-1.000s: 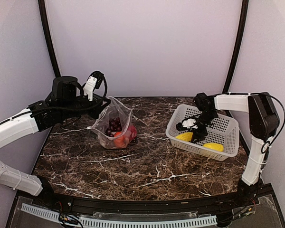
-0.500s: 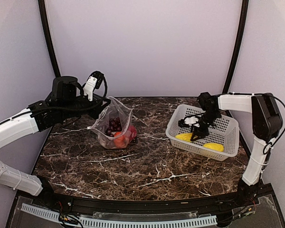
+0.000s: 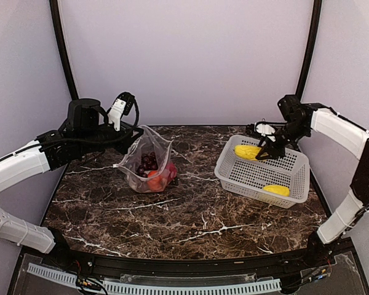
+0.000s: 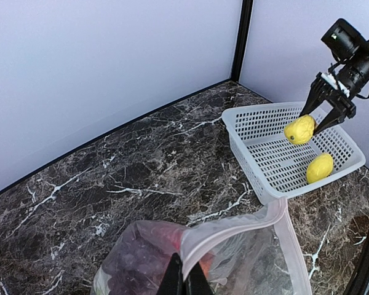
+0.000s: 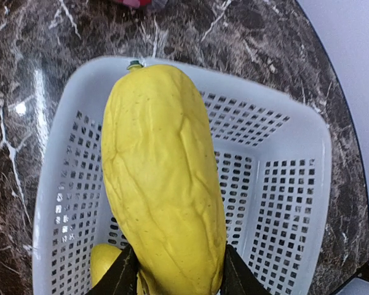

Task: Place the food in the zip-top bag and seal the zipper
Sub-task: Pick up the fake fruit from the bin, then place the fake fruit in the zipper food storage bag.

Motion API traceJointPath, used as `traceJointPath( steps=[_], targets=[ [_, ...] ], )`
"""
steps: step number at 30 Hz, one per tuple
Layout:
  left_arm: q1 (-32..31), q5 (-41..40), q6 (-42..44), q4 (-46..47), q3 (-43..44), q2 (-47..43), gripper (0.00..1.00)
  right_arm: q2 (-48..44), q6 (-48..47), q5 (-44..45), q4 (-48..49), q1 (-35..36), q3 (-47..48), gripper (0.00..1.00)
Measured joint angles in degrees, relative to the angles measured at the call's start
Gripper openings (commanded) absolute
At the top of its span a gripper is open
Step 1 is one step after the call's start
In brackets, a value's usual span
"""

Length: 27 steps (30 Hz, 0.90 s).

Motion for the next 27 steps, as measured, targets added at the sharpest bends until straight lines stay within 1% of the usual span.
traceJointPath(
  steps=[3, 8, 15, 19, 23, 27],
  targets=[
    [0.0, 0.2, -0.02, 0.02, 0.0, 0.0, 0.01, -1.7, 2.6, -2.73, -0.98, 2.69, 4.44, 0.38],
    [0.0, 1.14, 0.04, 0.07, -0.04, 0.26, 0.01, -1.42, 6.38, -6.47, -1.7, 11.26, 13.07, 0.38],
    [0.0, 6.64, 1.07, 0.48, 0.11, 3.17, 0.01, 3.78, 10.91, -12.07, -2.21, 23.71, 26.77, 0.39],
    [0.0, 8.7, 1.25, 1.03, 0.11, 3.48, 0.01, 7.19, 11.34, -13.25, -2.64, 30.23, 31.91, 0.39],
    [0.0, 8.87, 1.7, 1.57, 0.04, 3.21, 0.01, 11.08, 10.78, -13.05, -3.23, 34.42, 35.21, 0.39],
    [0.02, 8.79, 2.14, 2.23, -0.37, 1.73, 0.01, 15.28, 10.75, -13.4, -3.41, 36.37, 38.77, 0.39]
  ],
)
